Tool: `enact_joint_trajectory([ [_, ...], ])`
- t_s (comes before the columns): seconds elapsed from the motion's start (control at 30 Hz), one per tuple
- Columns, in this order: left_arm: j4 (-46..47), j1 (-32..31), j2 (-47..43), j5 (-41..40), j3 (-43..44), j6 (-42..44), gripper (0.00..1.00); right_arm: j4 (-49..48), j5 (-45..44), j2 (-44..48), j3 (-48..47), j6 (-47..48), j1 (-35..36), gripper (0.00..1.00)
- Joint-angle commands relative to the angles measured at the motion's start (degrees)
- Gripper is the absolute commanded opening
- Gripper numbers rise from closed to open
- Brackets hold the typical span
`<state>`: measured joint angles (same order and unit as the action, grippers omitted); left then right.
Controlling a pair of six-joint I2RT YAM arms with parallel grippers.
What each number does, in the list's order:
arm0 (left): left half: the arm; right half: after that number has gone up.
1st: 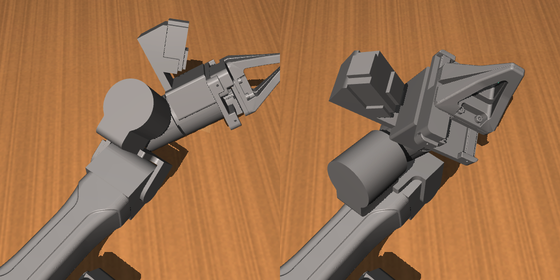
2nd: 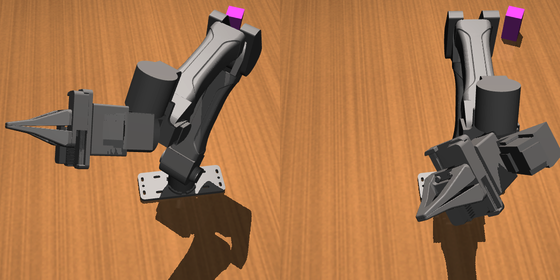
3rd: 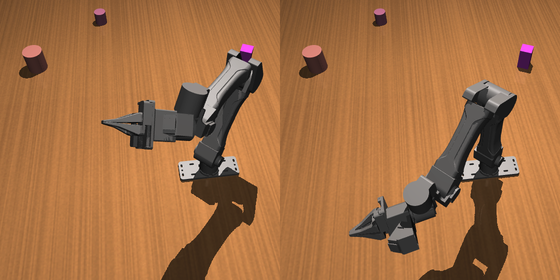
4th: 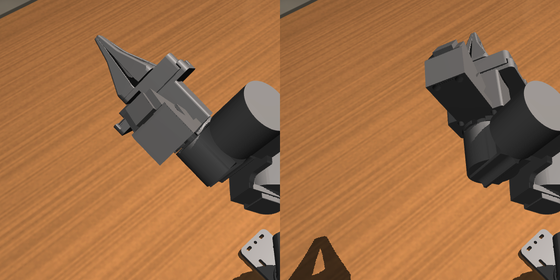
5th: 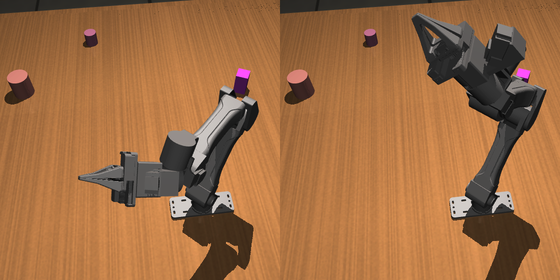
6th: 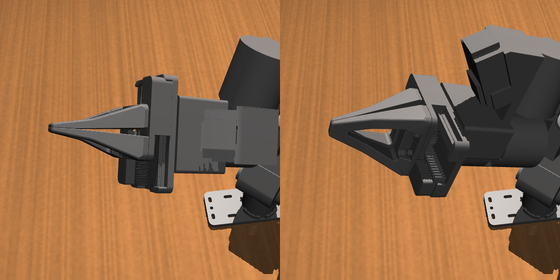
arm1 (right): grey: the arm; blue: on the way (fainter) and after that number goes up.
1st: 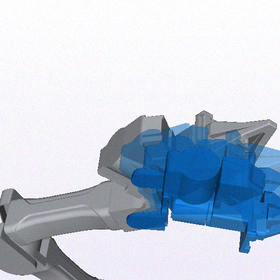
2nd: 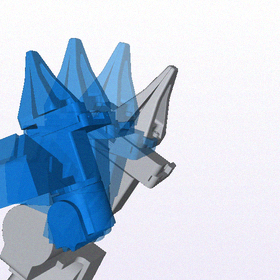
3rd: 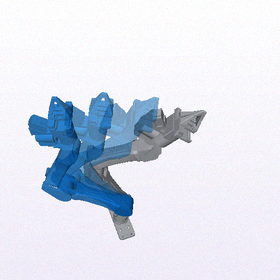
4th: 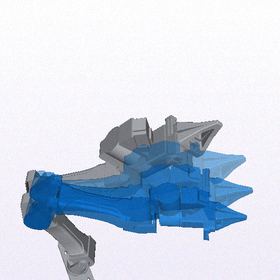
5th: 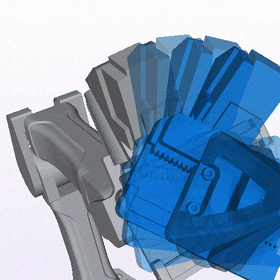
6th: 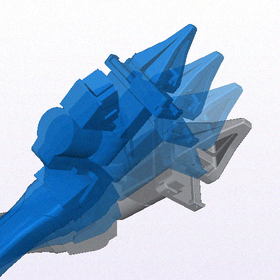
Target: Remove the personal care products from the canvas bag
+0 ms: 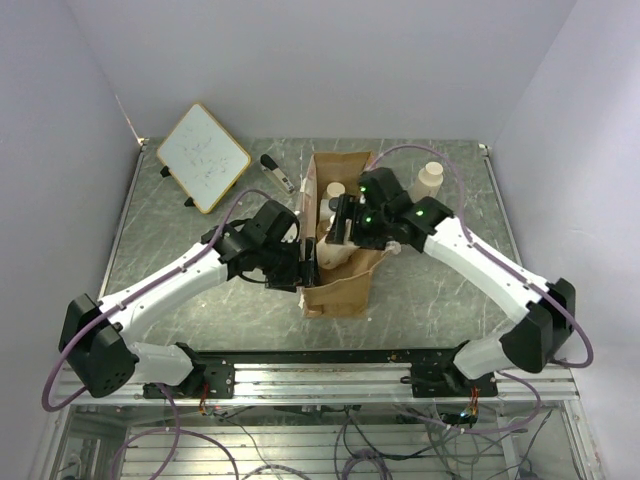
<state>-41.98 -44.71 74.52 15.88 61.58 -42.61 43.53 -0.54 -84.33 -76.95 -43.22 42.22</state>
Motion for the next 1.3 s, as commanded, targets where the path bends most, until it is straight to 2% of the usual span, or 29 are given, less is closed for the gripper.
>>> enact_joint_trajectory([
  [0.0, -3.5, -0.1, -2.1, -0.6, 2.2, 0.6, 0.82, -5.8, 7.5, 6.7, -1.0, -3.7, -3.9, 0.03],
  [0.37, -5.7, -0.1, -3.6, -1.4, 4.8, 1.4, 0.87, -3.4, 8.1, 7.3, -8.5, -4.4, -6.1, 0.02],
  [0.67, -7.8, -0.1, -5.3, -6.9, 8.7, 3.4, 0.88, -2.6, 11.5, 9.5, -15.5, -5.8, -13.0, 0.00],
  [0.87, -10.0, 0.0, -6.0, -8.9, 11.1, 5.6, 0.89, -3.5, 12.6, 10.3, -16.1, -7.5, -16.4, 0.00],
  [1.03, -12.2, 0.2, -6.1, -10.2, 13.8, 9.0, 0.89, -0.4, 8.5, 10.4, -18.3, -6.4, -17.8, 0.00],
  [1.27, -13.8, 0.4, -6.4, -10.4, 18.2, 13.3, 0.89, 8.4, -2.7, 12.1, -23.8, -5.0, -18.3, 0.00],
])
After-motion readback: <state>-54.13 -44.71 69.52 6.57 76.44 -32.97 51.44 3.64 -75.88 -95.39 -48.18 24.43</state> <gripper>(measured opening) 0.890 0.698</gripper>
